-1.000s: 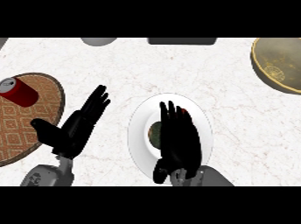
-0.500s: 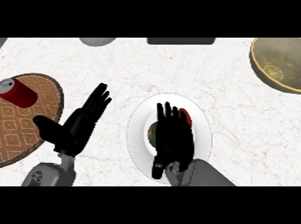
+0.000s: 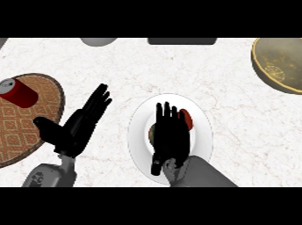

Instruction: Pick the squash from the plate and place it in the bowl

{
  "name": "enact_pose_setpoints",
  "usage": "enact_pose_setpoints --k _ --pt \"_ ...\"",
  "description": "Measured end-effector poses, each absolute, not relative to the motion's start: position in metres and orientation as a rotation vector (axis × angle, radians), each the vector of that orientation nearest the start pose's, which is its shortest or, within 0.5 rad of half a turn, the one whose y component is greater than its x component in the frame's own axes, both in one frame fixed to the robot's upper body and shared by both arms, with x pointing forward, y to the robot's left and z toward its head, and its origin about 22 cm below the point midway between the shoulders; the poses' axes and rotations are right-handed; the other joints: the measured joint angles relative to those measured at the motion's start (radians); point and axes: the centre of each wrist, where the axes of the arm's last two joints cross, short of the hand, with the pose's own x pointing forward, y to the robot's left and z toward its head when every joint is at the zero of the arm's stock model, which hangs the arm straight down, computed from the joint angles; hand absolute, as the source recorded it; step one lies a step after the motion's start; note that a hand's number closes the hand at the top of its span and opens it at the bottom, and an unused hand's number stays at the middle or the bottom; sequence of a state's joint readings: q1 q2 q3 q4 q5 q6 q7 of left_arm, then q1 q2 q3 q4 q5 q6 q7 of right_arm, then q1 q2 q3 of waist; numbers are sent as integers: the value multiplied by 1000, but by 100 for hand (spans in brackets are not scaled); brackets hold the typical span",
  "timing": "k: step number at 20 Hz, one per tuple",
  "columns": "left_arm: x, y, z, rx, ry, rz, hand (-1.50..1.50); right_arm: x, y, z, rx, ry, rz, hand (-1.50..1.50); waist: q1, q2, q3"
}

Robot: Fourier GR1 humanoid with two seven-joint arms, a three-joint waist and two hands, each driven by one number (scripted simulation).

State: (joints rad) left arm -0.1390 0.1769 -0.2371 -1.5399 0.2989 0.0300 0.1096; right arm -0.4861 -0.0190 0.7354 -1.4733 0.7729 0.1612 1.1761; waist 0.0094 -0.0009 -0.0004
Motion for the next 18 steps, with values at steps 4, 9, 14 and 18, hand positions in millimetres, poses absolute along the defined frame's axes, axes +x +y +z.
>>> enact_pose_setpoints --k 4,9,14,18 --pt "269 199 27 -273 -1484 -133 0 252 -27 57 -845 -920 1096 -150 -3 0 0" --pt "266 198 28 -275 -1482 -139 0 255 -26 51 -851 -912 1086 -150 -1 0 0" --pt "268 200 26 -274 -1481 -144 0 267 -26 43 -863 -899 1076 -150 1 1 0" --pt "270 206 27 -273 -1483 -141 0 268 -27 36 -864 -939 1069 150 -1 -4 -1"
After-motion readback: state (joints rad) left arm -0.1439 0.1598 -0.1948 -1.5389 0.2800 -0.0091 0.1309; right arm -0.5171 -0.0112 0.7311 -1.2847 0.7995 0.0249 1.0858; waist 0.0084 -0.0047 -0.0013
